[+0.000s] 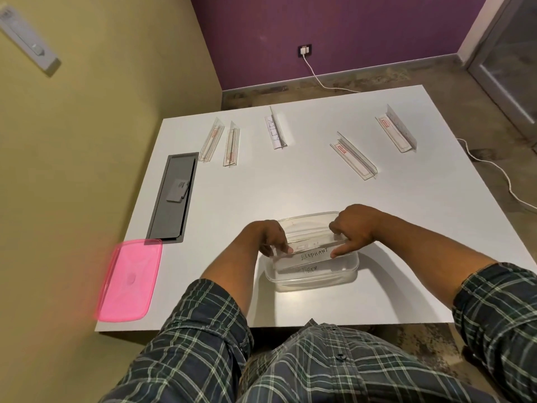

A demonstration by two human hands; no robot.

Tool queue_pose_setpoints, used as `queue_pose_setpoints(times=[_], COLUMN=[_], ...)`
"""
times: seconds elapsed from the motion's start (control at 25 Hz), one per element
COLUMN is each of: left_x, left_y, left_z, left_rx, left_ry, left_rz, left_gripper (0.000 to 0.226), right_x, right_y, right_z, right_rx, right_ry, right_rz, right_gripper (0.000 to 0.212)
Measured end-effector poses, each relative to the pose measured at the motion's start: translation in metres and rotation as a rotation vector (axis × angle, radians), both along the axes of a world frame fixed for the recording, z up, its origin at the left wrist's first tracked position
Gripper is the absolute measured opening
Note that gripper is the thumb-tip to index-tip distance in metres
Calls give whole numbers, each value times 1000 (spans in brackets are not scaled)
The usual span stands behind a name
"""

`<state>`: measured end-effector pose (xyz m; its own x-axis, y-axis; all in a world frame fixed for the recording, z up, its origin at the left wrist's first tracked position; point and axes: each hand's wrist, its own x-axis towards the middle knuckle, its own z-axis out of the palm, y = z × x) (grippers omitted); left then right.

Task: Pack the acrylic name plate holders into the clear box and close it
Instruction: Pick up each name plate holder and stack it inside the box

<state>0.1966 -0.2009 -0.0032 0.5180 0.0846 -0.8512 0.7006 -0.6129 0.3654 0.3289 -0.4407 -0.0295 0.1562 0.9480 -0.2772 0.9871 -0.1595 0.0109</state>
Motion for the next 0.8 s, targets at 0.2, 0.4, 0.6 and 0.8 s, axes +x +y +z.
queue_pose_setpoints(times=[0.2, 0.4, 0.6, 0.8], left_x=[-2, -2, -7, -4], left_y=[-14, -27, -35, -34], left_z=[-11, -21, -30, -32], left_rx=[84, 213, 373, 390], left_ry=[-32, -21, -63, -43], left_rz=[-239, -438, -588, -677], left_gripper=[34, 36, 33, 36], right_x=[-3, -13, -27, -34], right_y=[5, 14, 20, 18], right_z=[-3, -14, -26, -34], right_rx=[32, -88, -230, -301], right_ry=[-66, -128, -130, -112], right_rz=[193, 219, 221, 197], right_gripper=[77, 79, 70, 65])
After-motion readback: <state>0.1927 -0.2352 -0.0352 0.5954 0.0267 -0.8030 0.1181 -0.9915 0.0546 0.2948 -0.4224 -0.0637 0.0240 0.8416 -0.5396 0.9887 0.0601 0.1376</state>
